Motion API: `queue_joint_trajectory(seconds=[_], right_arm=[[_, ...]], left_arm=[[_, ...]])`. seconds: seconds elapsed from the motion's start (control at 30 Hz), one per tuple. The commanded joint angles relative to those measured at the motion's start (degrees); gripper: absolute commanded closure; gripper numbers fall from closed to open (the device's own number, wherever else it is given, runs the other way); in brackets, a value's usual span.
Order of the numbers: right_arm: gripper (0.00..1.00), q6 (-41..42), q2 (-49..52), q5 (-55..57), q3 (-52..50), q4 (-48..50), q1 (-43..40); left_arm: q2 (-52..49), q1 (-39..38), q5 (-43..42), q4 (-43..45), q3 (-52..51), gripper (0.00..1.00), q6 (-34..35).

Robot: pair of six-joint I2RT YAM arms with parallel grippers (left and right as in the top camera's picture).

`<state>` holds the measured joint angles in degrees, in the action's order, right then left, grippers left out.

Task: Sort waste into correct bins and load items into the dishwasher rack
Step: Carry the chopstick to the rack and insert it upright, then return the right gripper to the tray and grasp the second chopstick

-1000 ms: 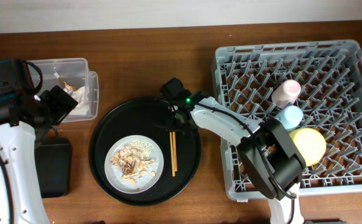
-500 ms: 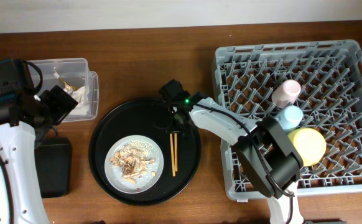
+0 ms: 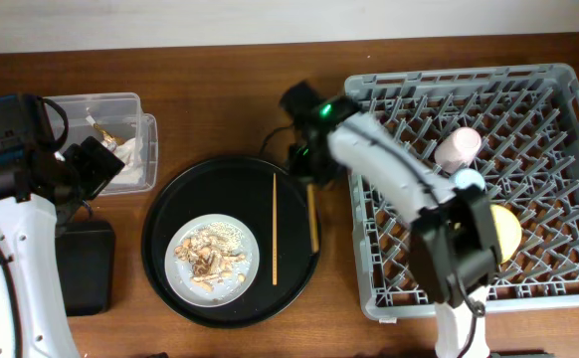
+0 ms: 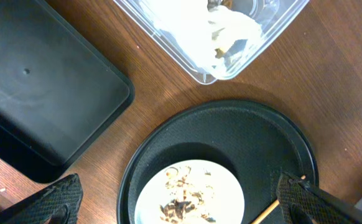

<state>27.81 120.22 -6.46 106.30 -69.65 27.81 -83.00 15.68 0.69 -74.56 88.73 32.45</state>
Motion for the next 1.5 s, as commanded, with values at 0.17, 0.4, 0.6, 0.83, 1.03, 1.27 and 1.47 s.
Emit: queue_joint_trajectory(seconds=[0.17,0.4,0.6,0.83,1.03,1.27,1.47], right_arm=[[0.96,-26.53,-3.39,0.72,9.88,-14.27,-17.27],[0.96,-31.10,-3.34,0.48,9.73,-14.73,-25.90],[0.96,-32.13,-1.42,0.74,9.09,-12.20,-27.85],[0.89,-32.09,-0.81,3.80,8.76,-10.03,-27.89],[0.36,-31.76,-0.81,3.13,8.76,-10.67,-27.87],[0.35,-29.81,-0.81,-19.10,8.76,-11.80,-24.26],[0.35,-15.06,-0.81,-13.90,8.44,-10.95,-13.00]], left_arm=[[-0.02,0.13,0.20,-0.11,0.17,0.01,0.31],[-0.02,0.13,0.20,-0.09,0.17,0.00,0.31],[-0.02,0.13,0.20,-0.09,0.17,0.00,0.31],[-0.02,0.13,0.20,-0.09,0.17,0.01,0.31],[-0.02,0.13,0.20,-0.09,0.17,0.01,0.31],[-0.02,0.13,0.20,-0.11,0.17,0.01,0.31],[-0.02,0.13,0.20,-0.11,0.17,0.00,0.31]])
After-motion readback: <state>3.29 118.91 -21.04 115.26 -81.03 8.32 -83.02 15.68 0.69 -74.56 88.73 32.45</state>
